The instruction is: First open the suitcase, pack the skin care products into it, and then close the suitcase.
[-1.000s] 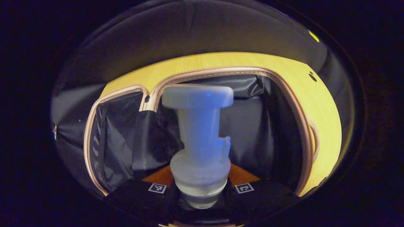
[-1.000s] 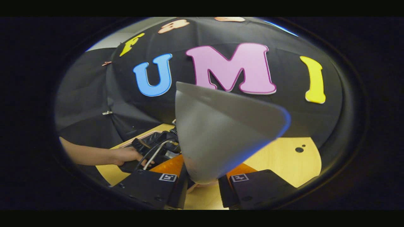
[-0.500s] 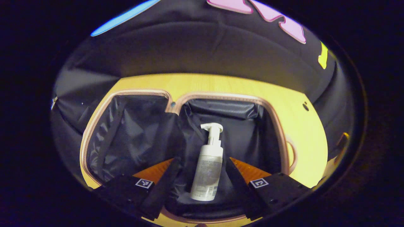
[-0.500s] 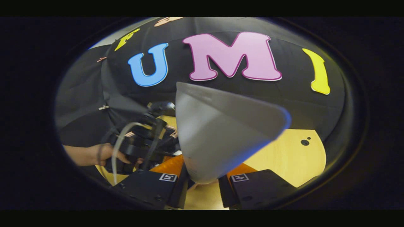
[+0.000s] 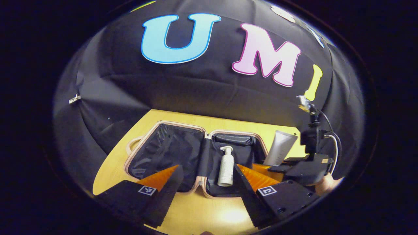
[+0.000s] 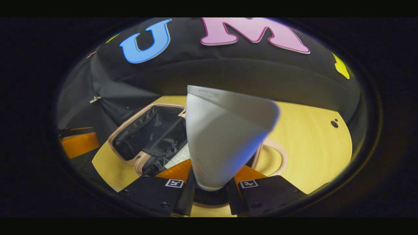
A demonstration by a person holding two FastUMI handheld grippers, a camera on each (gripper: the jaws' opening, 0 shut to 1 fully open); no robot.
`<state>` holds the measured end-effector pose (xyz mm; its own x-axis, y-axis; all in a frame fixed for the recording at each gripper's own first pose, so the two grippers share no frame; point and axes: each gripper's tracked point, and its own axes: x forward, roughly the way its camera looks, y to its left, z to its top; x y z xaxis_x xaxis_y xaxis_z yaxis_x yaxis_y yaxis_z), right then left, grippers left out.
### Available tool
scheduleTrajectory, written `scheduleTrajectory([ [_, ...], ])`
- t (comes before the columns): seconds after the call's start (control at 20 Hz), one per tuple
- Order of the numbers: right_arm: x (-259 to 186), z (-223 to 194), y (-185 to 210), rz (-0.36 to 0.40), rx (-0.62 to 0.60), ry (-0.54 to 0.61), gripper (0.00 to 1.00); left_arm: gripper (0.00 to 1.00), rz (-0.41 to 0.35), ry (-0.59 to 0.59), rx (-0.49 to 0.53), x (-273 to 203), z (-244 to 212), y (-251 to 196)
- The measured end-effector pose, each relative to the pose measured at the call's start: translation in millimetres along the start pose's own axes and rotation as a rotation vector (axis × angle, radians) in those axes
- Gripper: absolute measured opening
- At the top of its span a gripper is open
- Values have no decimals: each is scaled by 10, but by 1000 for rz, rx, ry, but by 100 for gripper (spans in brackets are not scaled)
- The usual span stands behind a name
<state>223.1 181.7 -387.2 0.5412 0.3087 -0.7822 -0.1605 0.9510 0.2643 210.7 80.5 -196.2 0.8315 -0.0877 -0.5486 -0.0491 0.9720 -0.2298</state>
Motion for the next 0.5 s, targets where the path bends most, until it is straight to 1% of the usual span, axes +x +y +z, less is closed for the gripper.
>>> scheduleTrajectory([
  [0.15, 188, -118, -23, -44, 74, 81, 46, 96, -35, 77, -63, -114, -372, 18],
  [0.25, 272, -94, -21, -65, 103, 94, 46, 97, -18, 117, -83, -138, -556, 121],
  [0.3, 310, -62, -32, -75, 117, 84, 45, 97, -11, 127, -89, -174, -591, 170],
  [0.35, 300, -7, -31, -78, 132, 78, 39, 92, -9, 124, -90, -183, -593, 184],
  [0.4, 310, -8, -26, -76, 145, 85, 49, 92, -4, 112, -86, -186, -553, 227],
  [0.45, 274, -10, -36, -79, 147, 88, 27, 92, 6, 106, -78, -198, -522, 327],
  [0.5, 243, -3, -68, -89, 134, 80, 39, 96, 26, 92, -69, -169, -452, 451],
])
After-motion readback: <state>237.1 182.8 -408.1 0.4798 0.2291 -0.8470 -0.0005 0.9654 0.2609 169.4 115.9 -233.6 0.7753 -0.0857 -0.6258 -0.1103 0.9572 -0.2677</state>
